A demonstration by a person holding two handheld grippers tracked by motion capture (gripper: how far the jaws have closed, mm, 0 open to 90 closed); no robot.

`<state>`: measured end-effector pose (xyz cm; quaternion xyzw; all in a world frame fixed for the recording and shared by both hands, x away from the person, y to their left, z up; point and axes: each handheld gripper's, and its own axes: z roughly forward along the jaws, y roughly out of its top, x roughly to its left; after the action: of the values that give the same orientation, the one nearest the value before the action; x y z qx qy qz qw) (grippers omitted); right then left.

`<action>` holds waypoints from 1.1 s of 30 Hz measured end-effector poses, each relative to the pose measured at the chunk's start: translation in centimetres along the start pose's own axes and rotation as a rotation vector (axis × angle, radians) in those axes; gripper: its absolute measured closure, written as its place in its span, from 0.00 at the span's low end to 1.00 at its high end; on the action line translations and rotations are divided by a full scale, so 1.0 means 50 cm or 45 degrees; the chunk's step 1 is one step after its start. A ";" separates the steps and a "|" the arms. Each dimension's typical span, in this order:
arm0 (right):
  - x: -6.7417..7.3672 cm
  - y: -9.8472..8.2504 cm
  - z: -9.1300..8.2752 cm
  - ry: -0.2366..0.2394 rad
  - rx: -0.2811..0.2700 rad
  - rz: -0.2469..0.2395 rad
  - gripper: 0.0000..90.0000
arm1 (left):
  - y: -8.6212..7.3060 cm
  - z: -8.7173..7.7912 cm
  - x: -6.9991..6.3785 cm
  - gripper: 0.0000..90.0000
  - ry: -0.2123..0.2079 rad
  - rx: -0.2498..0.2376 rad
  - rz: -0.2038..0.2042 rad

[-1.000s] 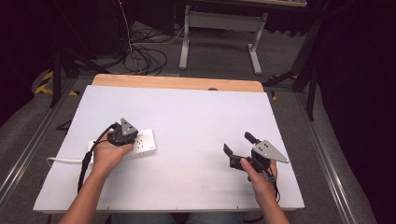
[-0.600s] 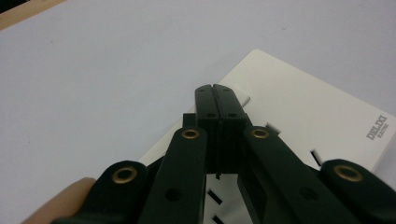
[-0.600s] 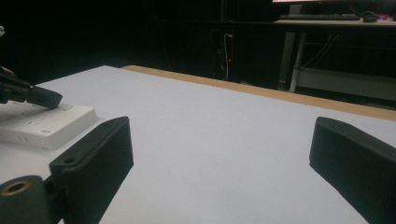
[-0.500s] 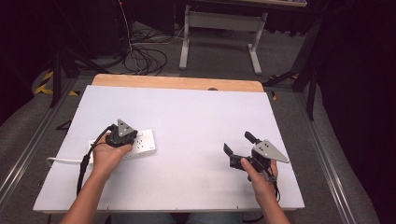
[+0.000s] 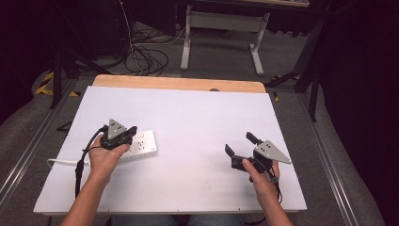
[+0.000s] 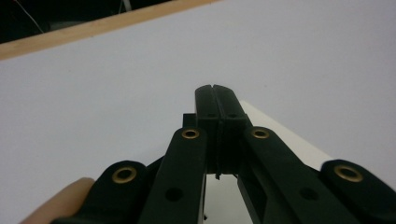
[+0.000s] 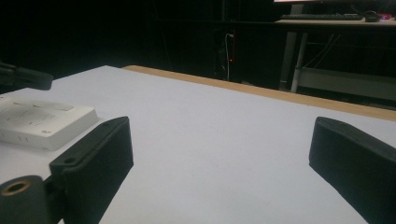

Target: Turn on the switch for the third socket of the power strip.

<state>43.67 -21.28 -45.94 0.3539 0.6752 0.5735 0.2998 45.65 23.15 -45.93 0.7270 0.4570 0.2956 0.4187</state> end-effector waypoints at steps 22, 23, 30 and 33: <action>0.000 0.001 0.000 0.001 -0.007 0.013 0.07 | 0.008 -0.089 0.021 0.96 0.053 -0.349 -0.036; 0.000 0.001 0.000 0.002 -0.005 0.015 0.07 | 0.009 -0.091 0.021 0.96 0.059 -0.356 -0.035; 0.001 0.001 0.000 0.001 -0.003 0.015 0.07 | 0.010 -0.099 0.028 0.89 0.056 -0.374 -0.033; 0.000 0.001 0.000 0.000 -0.005 0.008 0.07 | 0.010 -0.101 0.030 0.87 0.062 -0.377 -0.043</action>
<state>43.67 -21.31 -45.90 0.3555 0.6731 0.5757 0.2987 42.36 26.10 -42.99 0.6421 0.4306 0.3702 0.5150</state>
